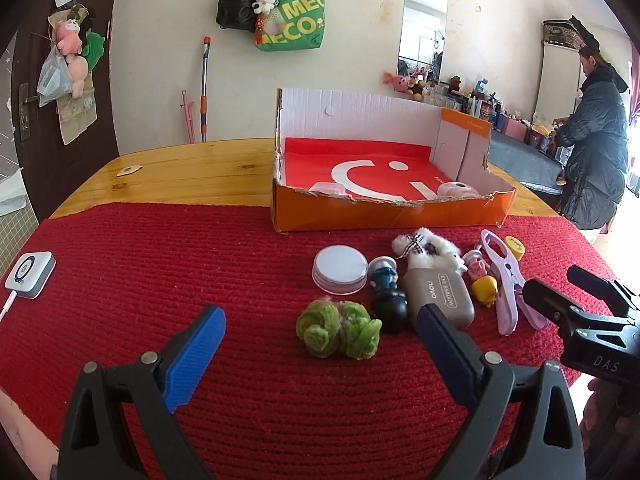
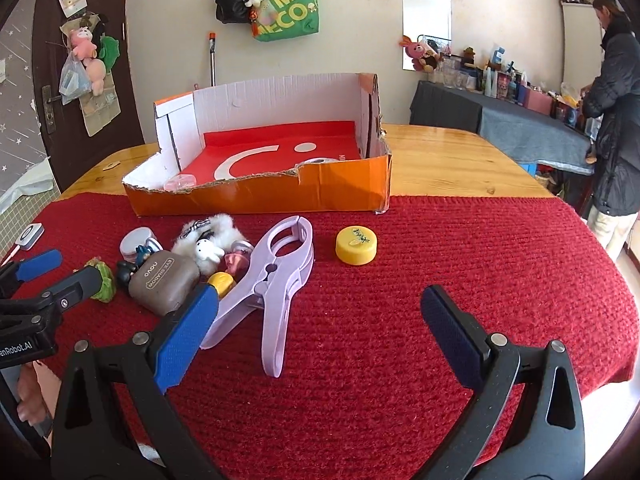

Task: Organize objects
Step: 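Withdraw both tools from the cardboard box back over the remaining items, then grasp the green knitted toy with the left tool while the right tool grasps the lavender clip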

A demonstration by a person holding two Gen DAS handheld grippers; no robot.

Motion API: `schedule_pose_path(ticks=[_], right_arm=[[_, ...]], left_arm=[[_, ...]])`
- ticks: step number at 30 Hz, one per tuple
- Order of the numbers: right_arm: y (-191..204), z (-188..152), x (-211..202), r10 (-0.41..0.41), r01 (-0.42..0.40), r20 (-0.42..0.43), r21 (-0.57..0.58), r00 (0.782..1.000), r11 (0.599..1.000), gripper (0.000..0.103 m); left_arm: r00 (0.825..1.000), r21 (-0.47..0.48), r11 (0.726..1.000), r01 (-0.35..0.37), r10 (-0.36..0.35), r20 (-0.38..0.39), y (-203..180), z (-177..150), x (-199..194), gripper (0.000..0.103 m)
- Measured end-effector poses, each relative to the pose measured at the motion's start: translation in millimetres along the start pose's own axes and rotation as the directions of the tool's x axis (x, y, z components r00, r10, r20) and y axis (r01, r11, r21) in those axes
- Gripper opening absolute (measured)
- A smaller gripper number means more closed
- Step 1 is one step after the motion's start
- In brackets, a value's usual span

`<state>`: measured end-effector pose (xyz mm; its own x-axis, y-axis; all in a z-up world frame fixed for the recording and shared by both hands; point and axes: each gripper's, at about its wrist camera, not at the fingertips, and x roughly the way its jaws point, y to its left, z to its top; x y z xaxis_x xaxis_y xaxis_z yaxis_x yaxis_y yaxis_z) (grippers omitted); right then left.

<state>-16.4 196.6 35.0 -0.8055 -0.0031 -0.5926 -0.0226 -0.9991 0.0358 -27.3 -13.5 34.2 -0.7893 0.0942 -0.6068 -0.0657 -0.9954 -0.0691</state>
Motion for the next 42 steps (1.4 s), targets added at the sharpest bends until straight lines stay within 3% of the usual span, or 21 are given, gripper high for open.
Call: schedule_pose_path(ticks=[17, 27, 32, 42], right_arm=[[25, -4, 13, 0.018, -0.022, -0.056, -0.071, 0.998, 0.997, 0.103], [-11, -5, 15, -0.049, 0.049, -0.064, 0.002, 0.997, 0.999, 0.103], [-27, -4, 14, -0.013, 0.017, -0.079, 0.057, 0.997, 0.998, 0.103], [-15, 16, 24, 0.000, -0.001, -0.088, -0.005, 0.996, 1.000, 0.103]], left_arm=[[1.000, 0.001, 1.000, 0.003, -0.003, -0.028, 5, 1, 7, 0.098], [0.998, 0.004, 1.000, 0.003, -0.002, -0.059, 10, -1, 14, 0.096], [0.996, 0.001, 1.000, 0.016, -0.016, -0.088, 13, -3, 20, 0.093], [0.995, 0.042, 0.999, 0.002, 0.003, -0.102, 9, 0, 27, 0.085]])
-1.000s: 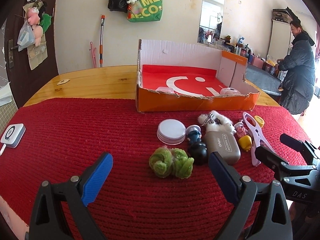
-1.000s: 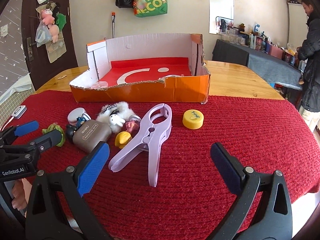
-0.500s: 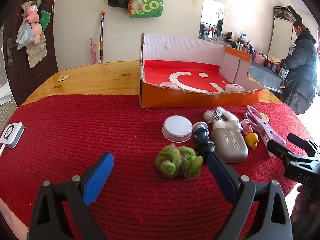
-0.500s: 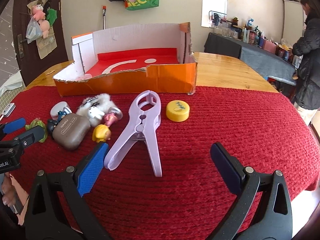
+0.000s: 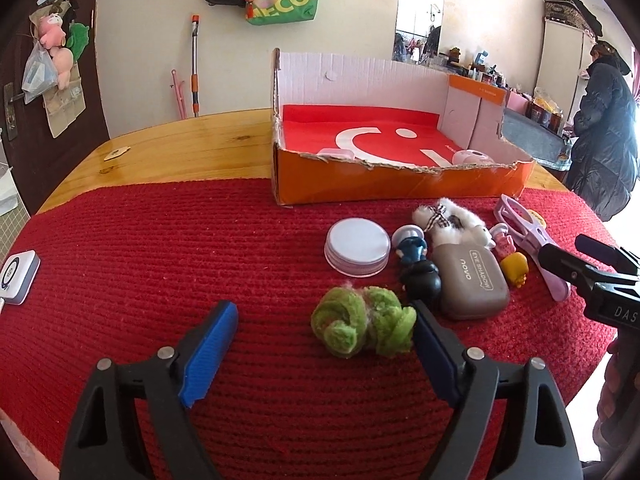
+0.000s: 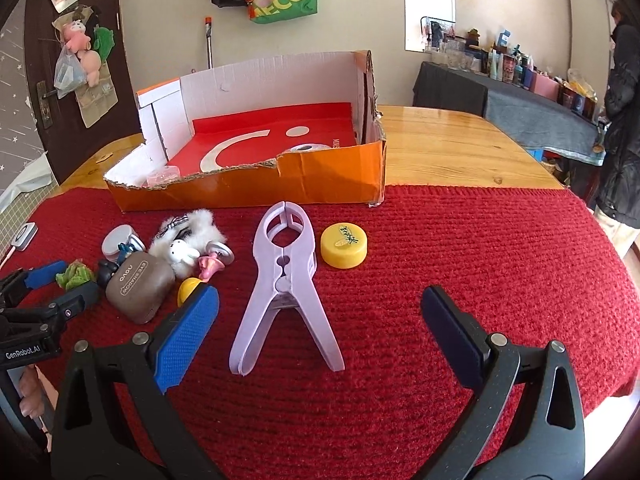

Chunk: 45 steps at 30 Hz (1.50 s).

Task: Organize objects
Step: 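Grasp the green knitted toy with the left tool while the right tool grasps the lavender clip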

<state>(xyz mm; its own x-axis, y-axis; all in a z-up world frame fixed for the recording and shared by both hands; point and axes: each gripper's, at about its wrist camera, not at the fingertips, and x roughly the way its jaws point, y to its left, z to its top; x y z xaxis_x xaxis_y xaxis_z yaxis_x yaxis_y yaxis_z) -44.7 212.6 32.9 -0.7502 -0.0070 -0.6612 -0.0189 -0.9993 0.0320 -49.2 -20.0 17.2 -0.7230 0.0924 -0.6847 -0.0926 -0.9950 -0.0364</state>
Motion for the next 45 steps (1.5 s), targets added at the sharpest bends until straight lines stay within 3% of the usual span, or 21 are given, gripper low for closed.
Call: schedule_pose_path(ticks=[6, 14, 21, 24, 36, 45], right_arm=[[0, 4, 12, 0.016, -0.017, -0.037, -0.015, 0.999, 1.000, 0.098], [0, 7, 20, 0.054, -0.055, -0.061, -0.025, 0.997, 0.998, 0.078], [2, 8, 20, 0.078, -0.081, -0.056, -0.057, 0.995, 0.995, 0.056], [6, 7, 19, 0.104, -0.107, -0.057, -0.066, 0.993, 0.992, 0.040], [-5, 11, 4, 0.152, -0.153, -0.025, -0.013, 0.988, 0.988, 0.038], [-2, 9, 6, 0.146, -0.147, -0.035, -0.034, 0.989, 0.989, 0.033]], left_arm=[[1.000, 0.014, 1.000, 0.000, 0.000, 0.005, -2, 2, 2, 0.075], [0.999, 0.054, 0.998, 0.035, -0.035, 0.003, -8, 9, 6, 0.045], [0.999, 0.048, 0.998, 0.041, -0.042, 0.005, -9, 10, 7, 0.043], [0.999, 0.041, 0.998, 0.044, -0.044, 0.002, -8, 12, 7, 0.043], [0.997, 0.051, 0.997, 0.055, -0.057, 0.047, -10, 25, -6, 0.042], [0.997, 0.051, 0.997, 0.064, -0.065, 0.031, -11, 23, -3, 0.042]])
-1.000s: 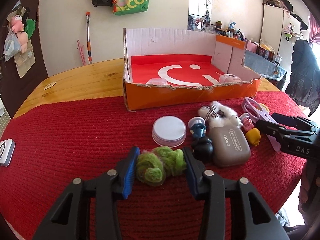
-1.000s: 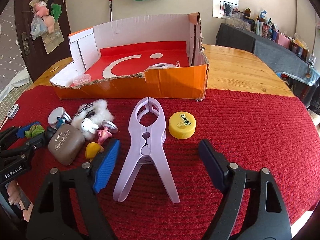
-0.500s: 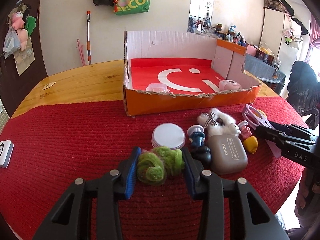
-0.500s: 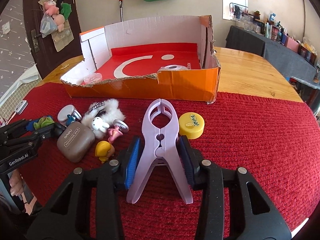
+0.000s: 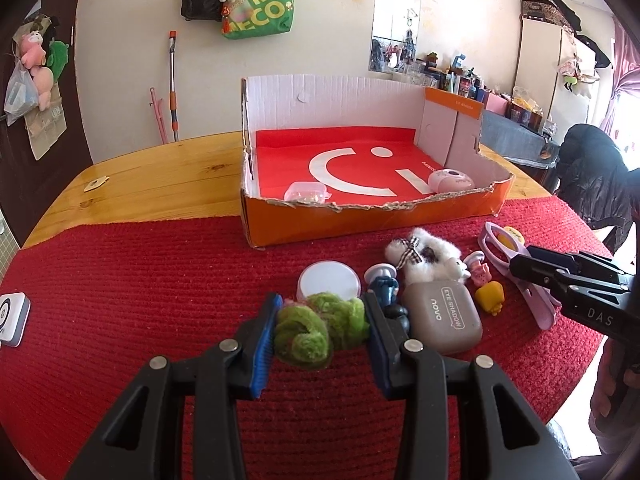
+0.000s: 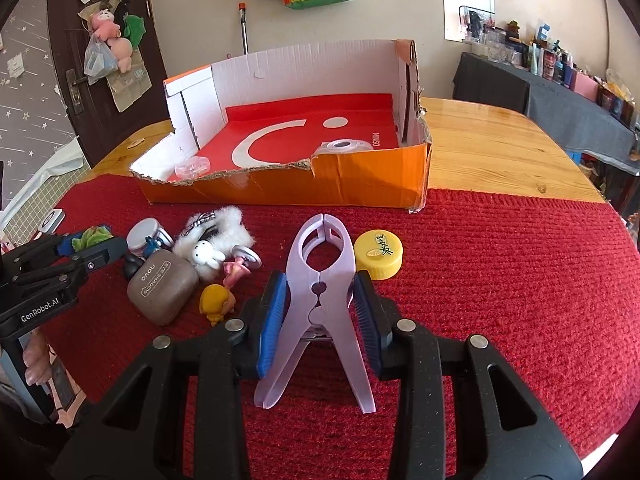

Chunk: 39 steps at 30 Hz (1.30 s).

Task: Organize objects
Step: 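Grasp the green knitted toy with the left tool while the right tool grasps the lavender clip, then carry the toy and clip into the cardboard box and open both tools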

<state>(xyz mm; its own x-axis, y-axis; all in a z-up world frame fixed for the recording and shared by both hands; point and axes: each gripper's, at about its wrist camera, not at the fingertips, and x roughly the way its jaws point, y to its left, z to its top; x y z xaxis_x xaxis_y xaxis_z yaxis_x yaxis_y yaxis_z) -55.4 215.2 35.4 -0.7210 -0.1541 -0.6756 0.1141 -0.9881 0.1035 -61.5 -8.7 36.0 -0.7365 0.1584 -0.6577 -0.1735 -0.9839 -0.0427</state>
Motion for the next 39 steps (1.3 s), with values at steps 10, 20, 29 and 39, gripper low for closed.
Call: schedule_pose_path(ticks=[10, 20, 29, 39], right_arm=[[-2, -3, 6, 0.018, -0.018, -0.032, 0.000, 0.999, 1.000, 0.041], [6, -3, 5, 0.015, -0.015, -0.016, -0.043, 1.000, 0.999, 0.036], [14, 12, -21, 0.062, -0.059, 0.062, -0.049, 0.996, 0.997, 0.036], [10, 64, -24, 0.248, -0.250, 0.090, 0.006, 0.965, 0.968, 0.036]], left_arm=[[0.999, -0.016, 1.000, 0.011, -0.011, -0.044, 5, -3, 12, 0.042], [1.000, 0.007, 1.000, 0.024, -0.024, -0.015, 4, 3, 3, 0.040], [0.999, 0.027, 0.999, 0.044, -0.045, 0.031, 0, 16, -12, 0.040], [0.984, 0.116, 0.980, 0.163, -0.170, 0.054, -16, 63, -14, 0.040]])
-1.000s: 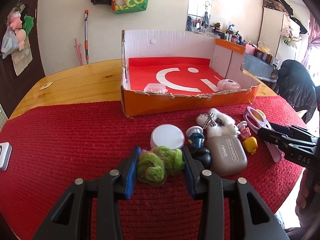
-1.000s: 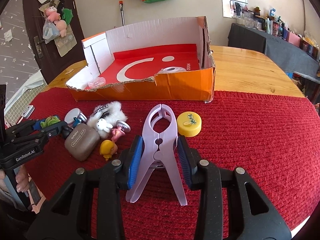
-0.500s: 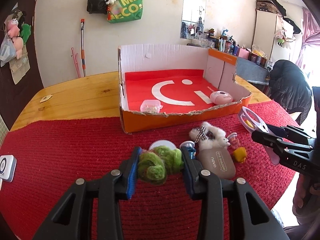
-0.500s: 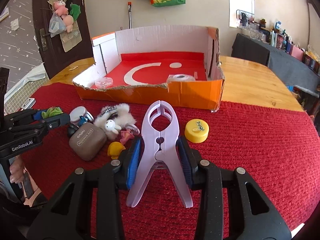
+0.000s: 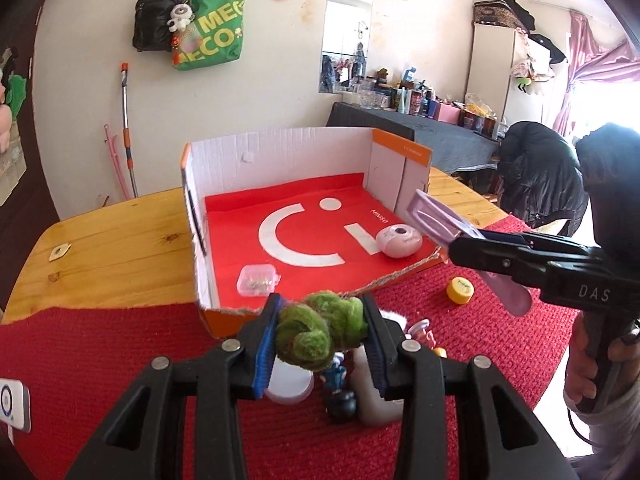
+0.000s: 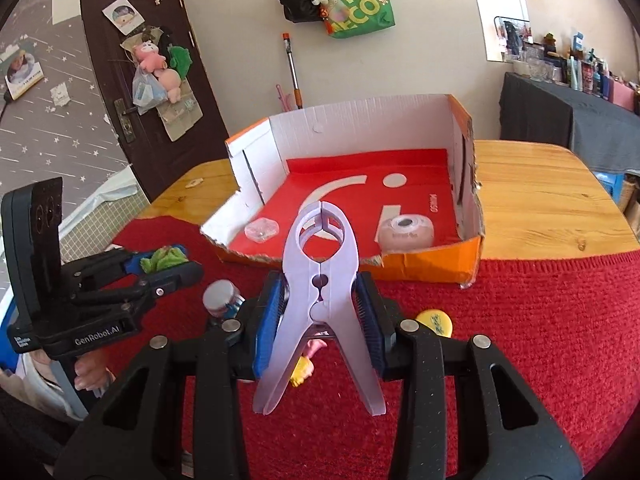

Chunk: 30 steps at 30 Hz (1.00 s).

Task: Organize objects
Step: 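Carry the toy and clip into the cardboard box and open both tools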

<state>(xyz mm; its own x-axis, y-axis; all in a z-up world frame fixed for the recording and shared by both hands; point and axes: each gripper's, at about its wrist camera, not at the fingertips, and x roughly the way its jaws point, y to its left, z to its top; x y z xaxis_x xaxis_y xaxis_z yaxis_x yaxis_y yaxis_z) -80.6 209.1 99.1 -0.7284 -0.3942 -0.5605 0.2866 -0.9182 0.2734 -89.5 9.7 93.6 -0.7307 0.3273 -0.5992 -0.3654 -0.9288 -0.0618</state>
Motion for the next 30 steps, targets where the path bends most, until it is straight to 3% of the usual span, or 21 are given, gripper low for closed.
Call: schedule_pose_path(ticks=[6, 9, 13, 18, 30], right_arm=[[-10, 48, 34, 0.118, -0.115, -0.051, 0.057, 0.992, 0.992, 0.036], [-17, 64, 59, 0.135, -0.126, -0.103, 0.087, 0.986, 0.988, 0.036], [-26, 76, 87, 0.109, -0.092, -0.171, 0.104, 0.979, 0.990, 0.036], [-32, 78, 116, 0.074, -0.051, -0.251, 0.097, 0.965, 0.994, 0.036], [-40, 78, 155, 0.044, -0.007, -0.362, 0.103, 0.931, 0.995, 0.036]], left_arm=[[0.994, 0.029, 0.995, 0.090, -0.089, -0.061, 3, 30, 35, 0.040], [0.987, 0.027, 0.993, 0.119, -0.116, -0.111, 9, 39, 55, 0.040], [0.970, 0.010, 0.986, 0.166, -0.161, -0.182, 13, 44, 78, 0.040], [0.958, 0.011, 0.986, 0.168, -0.161, -0.237, 15, 46, 101, 0.040], [0.942, 0.018, 0.983, 0.183, -0.170, -0.290, 12, 45, 127, 0.040]])
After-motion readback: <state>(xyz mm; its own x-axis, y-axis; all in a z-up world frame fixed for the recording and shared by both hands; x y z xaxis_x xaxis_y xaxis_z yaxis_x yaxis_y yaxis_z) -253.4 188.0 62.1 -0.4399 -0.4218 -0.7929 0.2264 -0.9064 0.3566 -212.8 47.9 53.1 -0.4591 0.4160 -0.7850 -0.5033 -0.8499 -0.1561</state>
